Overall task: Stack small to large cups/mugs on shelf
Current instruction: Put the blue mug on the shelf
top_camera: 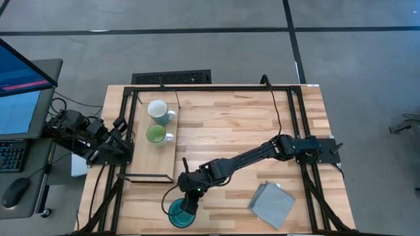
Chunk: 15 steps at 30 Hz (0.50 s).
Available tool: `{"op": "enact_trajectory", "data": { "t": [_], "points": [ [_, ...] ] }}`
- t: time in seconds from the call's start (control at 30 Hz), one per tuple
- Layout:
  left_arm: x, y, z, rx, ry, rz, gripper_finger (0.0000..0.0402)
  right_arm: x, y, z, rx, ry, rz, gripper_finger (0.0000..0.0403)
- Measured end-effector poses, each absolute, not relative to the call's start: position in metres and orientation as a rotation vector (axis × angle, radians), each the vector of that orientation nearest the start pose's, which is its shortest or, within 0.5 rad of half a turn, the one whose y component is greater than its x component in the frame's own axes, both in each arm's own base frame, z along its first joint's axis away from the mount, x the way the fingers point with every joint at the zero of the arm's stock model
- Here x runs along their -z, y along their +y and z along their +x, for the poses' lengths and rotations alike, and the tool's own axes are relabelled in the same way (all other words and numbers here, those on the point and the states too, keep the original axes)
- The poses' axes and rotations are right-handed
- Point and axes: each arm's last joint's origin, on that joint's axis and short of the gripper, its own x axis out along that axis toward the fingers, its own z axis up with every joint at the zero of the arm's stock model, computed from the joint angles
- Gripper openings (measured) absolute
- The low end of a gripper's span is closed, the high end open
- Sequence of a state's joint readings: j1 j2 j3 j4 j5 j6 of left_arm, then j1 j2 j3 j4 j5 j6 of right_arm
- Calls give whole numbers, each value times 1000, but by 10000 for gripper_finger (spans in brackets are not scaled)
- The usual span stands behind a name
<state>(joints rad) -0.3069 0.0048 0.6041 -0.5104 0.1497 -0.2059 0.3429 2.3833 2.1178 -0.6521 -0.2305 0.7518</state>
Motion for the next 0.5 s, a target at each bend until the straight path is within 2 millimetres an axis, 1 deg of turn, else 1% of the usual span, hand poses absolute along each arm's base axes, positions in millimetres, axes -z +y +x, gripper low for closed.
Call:
{"op": "enact_trajectory", "data": {
  "t": [0.1,0.2,0.4,0.5],
  "points": [
    [-301,-10,18,464,-42,-209,98,-203,181,490,-156,1077,626,15],
    [-301,-10,18,464,-42,-209,98,-204,181,490,-157,1074,627,11],
    [-301,-10,18,464,-42,-209,98,-210,179,492,-153,1058,607,39],
    [-301,-10,18,464,-42,-209,98,-211,179,492,-147,1053,594,44]
  ]
}}
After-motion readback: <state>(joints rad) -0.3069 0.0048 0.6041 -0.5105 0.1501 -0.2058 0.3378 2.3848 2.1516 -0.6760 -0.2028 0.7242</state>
